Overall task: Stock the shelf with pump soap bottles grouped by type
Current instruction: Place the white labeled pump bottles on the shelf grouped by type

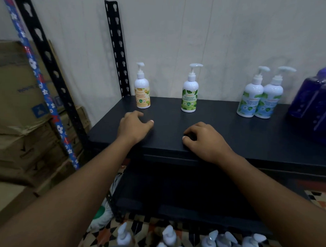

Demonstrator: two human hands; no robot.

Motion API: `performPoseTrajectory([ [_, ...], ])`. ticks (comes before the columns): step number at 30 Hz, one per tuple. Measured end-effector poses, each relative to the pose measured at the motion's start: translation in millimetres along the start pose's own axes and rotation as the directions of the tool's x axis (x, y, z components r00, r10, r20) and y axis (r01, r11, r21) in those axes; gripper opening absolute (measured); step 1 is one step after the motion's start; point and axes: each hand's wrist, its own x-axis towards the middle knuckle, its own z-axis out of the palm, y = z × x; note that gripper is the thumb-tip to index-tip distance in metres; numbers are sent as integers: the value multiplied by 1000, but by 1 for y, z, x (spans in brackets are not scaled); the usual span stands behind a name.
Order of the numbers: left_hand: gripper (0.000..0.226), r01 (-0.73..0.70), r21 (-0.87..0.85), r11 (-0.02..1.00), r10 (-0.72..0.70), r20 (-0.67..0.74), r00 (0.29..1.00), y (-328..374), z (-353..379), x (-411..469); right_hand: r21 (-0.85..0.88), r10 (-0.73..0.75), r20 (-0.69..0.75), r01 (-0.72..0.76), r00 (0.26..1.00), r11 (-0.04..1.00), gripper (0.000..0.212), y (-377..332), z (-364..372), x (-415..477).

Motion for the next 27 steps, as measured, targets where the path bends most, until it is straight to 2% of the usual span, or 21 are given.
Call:
performPoseTrajectory([
  [4,47,-90,-7,996,90,39,995,9,-5,-77,67,-43,-45,46,998,997,28,0,-3,-52],
  [8,29,-192,-135,972,192,-14,981,10,-1,-155,175,-95,-144,120,985,977,24,-2,5,-116],
  [11,24,-191,-186,964,195,2,981,-4,14,-205,248,-97,-147,132,984,960,22,0,27,-166],
  [17,25,12,-182,983,36,258,966,-57,58,-295,368,39,87,-68,995,927,23,21,101,-247],
  [20,15,104,-147,984,-52,320,946,-83,76,-337,367,87,203,-159,975,916,22,34,140,-282],
  [24,15,272,-72,960,-224,390,893,-115,98,-387,277,125,447,-270,886,922,19,51,176,-314],
  [27,32,389,-19,921,-342,442,830,-145,123,-420,209,172,550,-334,817,919,15,60,199,-328],
])
